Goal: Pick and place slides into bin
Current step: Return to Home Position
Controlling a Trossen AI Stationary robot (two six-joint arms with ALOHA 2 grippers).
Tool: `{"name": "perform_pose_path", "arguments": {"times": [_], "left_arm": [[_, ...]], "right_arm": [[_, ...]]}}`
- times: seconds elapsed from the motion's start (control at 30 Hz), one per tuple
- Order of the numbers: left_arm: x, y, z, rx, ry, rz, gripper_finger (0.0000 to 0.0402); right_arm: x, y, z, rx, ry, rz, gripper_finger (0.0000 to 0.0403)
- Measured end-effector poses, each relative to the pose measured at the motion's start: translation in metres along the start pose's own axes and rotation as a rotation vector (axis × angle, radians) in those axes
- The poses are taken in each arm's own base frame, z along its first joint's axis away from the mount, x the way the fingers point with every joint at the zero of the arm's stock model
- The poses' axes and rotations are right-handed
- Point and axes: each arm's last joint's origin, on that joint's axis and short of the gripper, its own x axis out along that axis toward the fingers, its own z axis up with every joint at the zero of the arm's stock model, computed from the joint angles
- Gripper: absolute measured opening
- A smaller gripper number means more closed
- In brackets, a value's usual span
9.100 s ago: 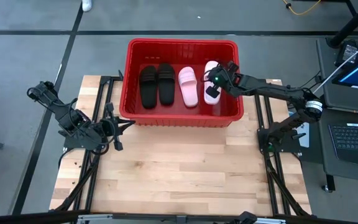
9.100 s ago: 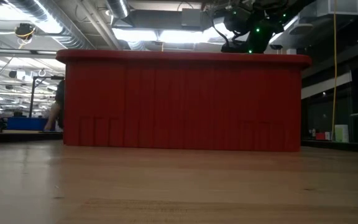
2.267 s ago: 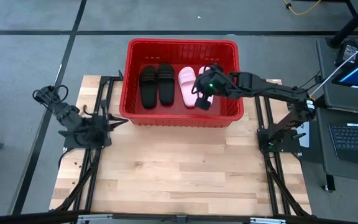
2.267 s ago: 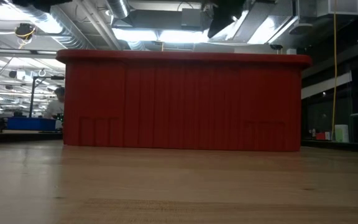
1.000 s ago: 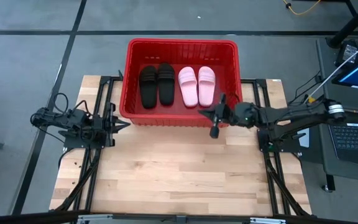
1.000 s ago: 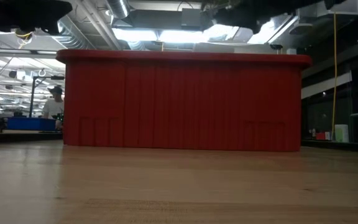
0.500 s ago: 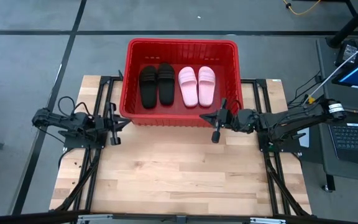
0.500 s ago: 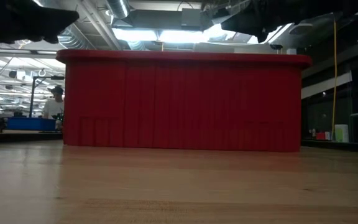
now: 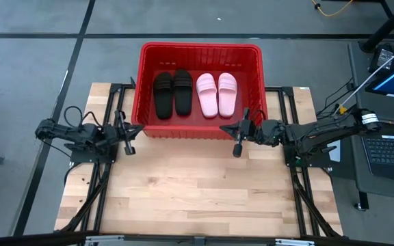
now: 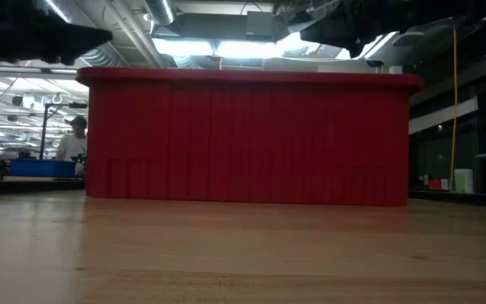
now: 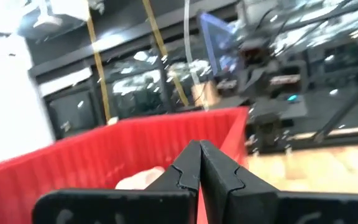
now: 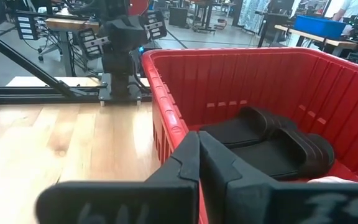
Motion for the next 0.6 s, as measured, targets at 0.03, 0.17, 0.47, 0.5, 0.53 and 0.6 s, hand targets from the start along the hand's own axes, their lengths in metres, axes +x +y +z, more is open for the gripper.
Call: {"name": "perform_pose_path", "arguments": {"times": [0.03,0.17,0.47,0.5,0.53,0.6], "left_arm": [[0.0000,0.0002,-0.0016,-0.002,0.021,0.019,0.0001],[-0.0001,0.0003,-0.0042,-0.010,0.054,0.044,0.0003],[-0.0001,0.0000,-0.0050,0.002,0.061,0.041,0.0004],[-0.0002,-0.0001,-0.0052,0.005,0.064,0.040,0.0005],[-0.0002,-0.0003,-0.0057,0.007,0.068,0.039,0.0005],[-0.0002,-0.0005,-0.0063,0.011,0.074,0.037,0.0005]], "right_arm": [[0.0000,0.0000,0.0000,-0.002,0.000,0.000,0.0005],[0.0002,-0.0007,-0.0001,-0.004,0.001,-0.003,0.0005],[0.0004,-0.0007,0.0005,-0.003,-0.006,-0.003,0.0005],[0.0004,-0.0007,0.0006,-0.017,-0.007,-0.003,0.0005],[0.0004,-0.0007,0.0010,-0.028,-0.010,-0.003,0.0005],[-0.0006,-0.0011,0.0030,-0.039,-0.026,0.000,0.0005]]}}
